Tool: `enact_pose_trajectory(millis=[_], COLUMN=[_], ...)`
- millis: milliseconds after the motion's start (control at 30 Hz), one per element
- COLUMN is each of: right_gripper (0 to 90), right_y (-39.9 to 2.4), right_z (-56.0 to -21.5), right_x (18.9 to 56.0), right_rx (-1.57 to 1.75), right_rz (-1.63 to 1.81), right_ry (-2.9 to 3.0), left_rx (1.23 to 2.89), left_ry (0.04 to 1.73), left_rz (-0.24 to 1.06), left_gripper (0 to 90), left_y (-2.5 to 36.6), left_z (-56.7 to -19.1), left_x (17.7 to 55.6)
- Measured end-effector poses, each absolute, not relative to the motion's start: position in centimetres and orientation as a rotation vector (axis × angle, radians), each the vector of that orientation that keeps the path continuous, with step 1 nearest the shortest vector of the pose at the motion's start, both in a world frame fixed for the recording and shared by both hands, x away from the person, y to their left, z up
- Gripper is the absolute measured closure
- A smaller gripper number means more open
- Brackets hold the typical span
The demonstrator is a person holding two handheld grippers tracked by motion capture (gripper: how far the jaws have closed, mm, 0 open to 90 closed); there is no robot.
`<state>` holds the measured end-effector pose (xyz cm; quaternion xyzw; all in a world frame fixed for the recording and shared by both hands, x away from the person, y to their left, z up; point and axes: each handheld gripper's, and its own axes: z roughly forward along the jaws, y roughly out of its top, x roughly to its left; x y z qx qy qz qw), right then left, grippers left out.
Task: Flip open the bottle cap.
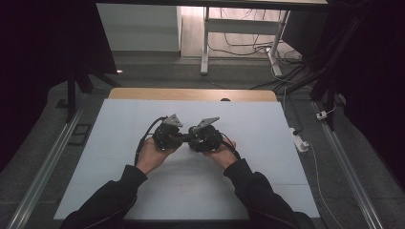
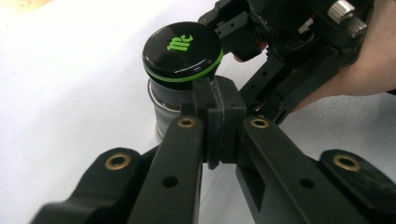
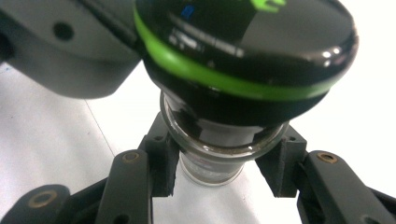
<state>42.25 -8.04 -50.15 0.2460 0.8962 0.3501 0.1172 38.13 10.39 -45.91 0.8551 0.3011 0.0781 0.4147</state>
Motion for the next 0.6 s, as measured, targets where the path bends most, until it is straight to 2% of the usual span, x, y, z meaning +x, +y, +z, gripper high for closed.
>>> enact_pose_trajectory(millis=[600], right_gripper=[53.0], right_y=[-8.15], right_z=[-50.17], right_x=[42.33], right_rx=[0.753], right_rz=[1.039], right_ry=[2.624], left_rx=[2.121], left_ry=[0.781], left_rz=[0.212], left_gripper=[89.2], left_y=[10.77], left_z=[-45.22], left_x=[38.97])
